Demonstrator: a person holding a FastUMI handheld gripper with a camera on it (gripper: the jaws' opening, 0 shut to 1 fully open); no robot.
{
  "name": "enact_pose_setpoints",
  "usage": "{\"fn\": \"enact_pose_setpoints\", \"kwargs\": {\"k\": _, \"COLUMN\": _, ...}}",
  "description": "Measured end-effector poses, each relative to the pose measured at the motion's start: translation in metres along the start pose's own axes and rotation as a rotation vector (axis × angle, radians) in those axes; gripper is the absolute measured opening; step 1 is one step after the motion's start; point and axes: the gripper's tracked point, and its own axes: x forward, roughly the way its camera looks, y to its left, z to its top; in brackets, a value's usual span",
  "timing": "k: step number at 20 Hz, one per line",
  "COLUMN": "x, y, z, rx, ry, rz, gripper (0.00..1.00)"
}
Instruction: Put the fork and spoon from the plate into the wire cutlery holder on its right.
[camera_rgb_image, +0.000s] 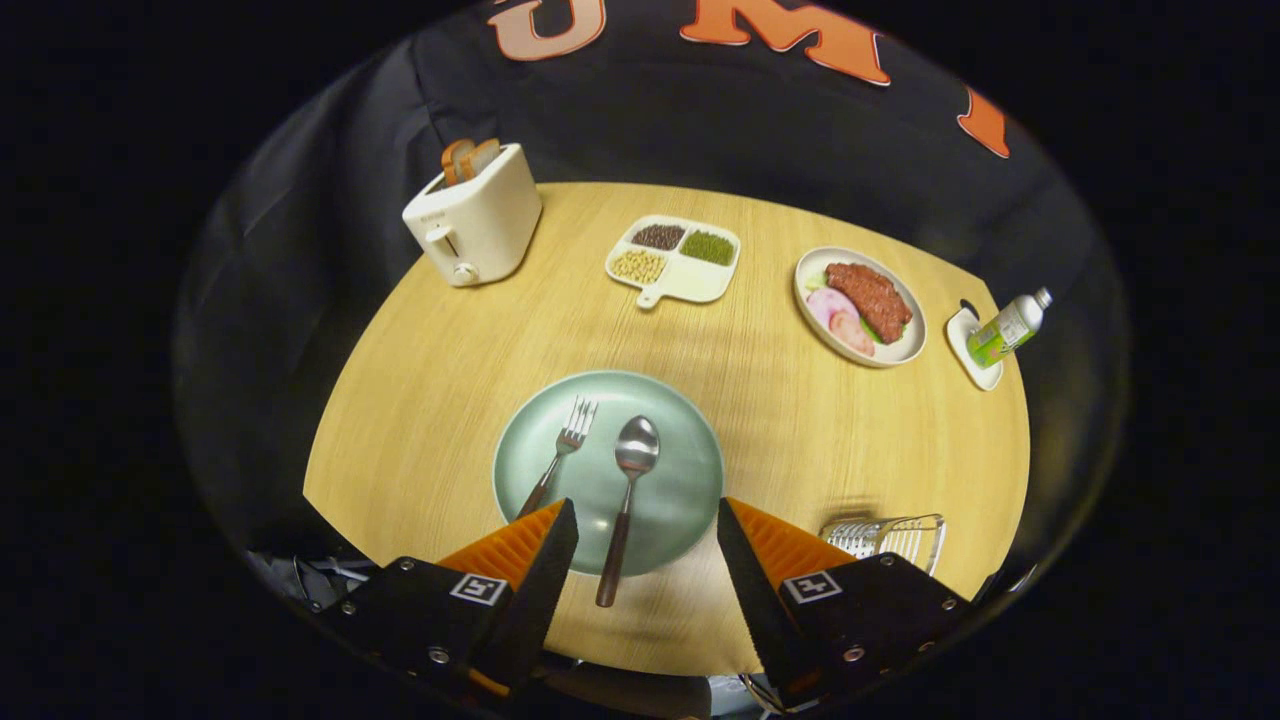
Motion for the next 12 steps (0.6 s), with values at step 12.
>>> {"fn": "enact_pose_setpoints", "kwargs": {"k": 12, "x": 0.073, "y": 0.018, "z": -0.039, "rx": 0.038, "ry": 0.326, "rz": 0.026, "gripper": 0.47}}
